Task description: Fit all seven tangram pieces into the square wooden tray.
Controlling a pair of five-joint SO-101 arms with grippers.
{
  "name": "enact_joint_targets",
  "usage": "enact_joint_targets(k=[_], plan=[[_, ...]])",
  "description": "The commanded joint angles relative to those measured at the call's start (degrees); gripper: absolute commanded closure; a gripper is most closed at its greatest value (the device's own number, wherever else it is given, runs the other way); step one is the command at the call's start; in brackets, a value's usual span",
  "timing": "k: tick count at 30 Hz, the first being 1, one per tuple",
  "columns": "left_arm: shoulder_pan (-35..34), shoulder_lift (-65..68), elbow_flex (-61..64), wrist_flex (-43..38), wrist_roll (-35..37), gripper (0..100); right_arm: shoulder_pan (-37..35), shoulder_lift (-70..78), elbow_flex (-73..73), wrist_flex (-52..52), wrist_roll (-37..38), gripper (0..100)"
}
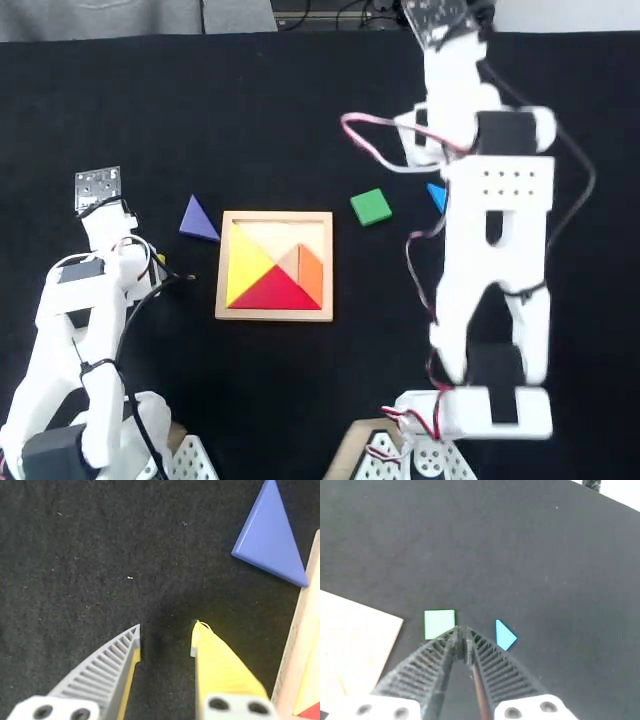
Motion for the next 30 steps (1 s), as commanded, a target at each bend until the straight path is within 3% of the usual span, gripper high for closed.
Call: enact_joint_targets(k=[1, 5, 11, 19, 30], plan=[[-0.31, -0.53, 0.48, -1.32, 0.7, 83, -2.99, 5.14, -17.45, 8.18, -0.26, 98.6], [-0.31, -0.53, 0.48, -1.23, 0.7, 83, -4.75, 11.82, -26.15, 12.31, -0.62, 98.6], [-0.31, -0.53, 0.48, -1.14, 0.7, 83, -4.57, 17.63, -25.63, 12.4, -0.7, 98.5], [-0.31, -0.53, 0.48, -1.23, 0.7, 83, -4.75, 18.42, -19.47, 12.22, -0.26, 74.6], [-0.31, -0.53, 0.48, -1.32, 0.7, 83, -6.15, 27.21, -17.45, 9.85, -0.18, 72.9]])
